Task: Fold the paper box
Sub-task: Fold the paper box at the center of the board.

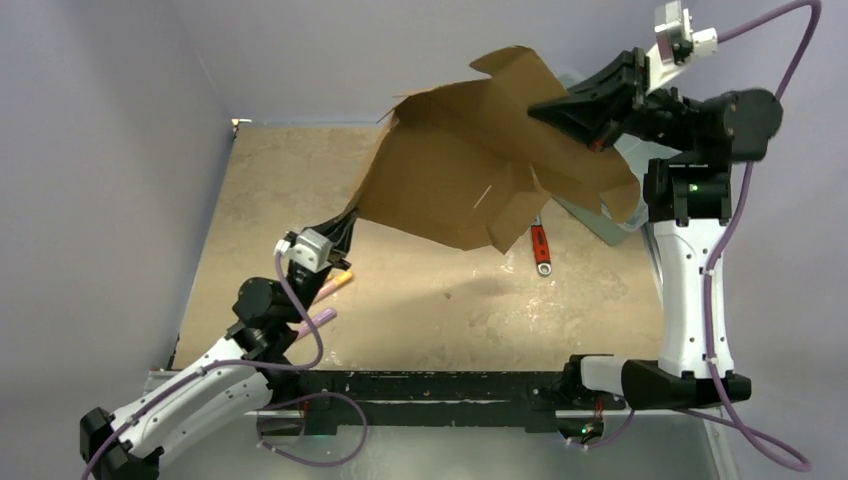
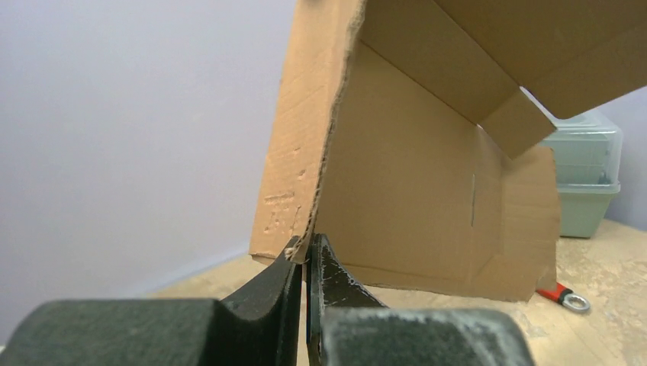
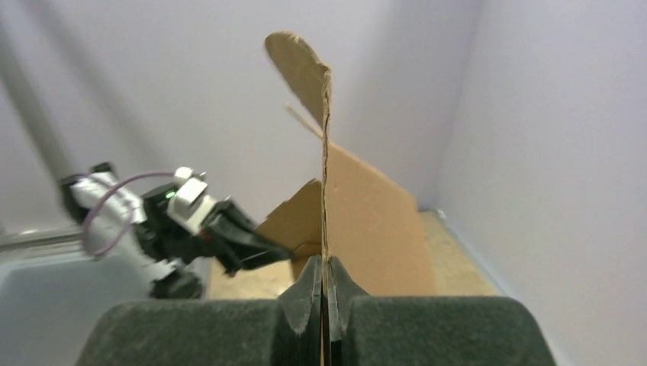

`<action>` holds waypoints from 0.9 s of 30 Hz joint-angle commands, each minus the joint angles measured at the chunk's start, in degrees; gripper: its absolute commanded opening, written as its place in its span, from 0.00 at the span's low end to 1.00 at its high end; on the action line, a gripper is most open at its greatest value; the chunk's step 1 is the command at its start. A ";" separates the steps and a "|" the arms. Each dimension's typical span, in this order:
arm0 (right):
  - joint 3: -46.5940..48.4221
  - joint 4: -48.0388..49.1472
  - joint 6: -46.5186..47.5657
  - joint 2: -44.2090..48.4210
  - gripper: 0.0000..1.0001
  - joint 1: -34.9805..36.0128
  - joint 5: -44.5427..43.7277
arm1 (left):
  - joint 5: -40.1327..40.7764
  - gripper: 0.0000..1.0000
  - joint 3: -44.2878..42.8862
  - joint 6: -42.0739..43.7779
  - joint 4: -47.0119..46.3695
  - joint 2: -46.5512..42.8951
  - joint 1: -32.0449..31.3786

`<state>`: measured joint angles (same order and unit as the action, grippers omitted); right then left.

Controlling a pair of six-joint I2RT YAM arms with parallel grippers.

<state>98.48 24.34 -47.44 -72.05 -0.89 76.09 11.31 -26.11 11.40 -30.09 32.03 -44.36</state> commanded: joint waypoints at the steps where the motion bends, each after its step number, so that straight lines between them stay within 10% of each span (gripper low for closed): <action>1: 8.21 -37.89 37.24 0.86 0.00 4.37 -23.71 | 3.03 0.00 4.39 -9.21 -7.74 5.51 -0.20; 20: -23.35 -29.58 45.10 4.85 0.00 12.05 -54.26 | 8.81 0.00 14.63 -37.40 -19.55 22.73 2.80; 27: -29.83 -29.37 46.67 3.82 0.00 14.67 -51.62 | 4.97 0.00 16.04 -39.15 -19.76 29.71 3.40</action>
<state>70.35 -11.27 -1.39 -68.55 11.51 26.41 19.40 -10.55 -23.57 -45.30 58.52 -41.25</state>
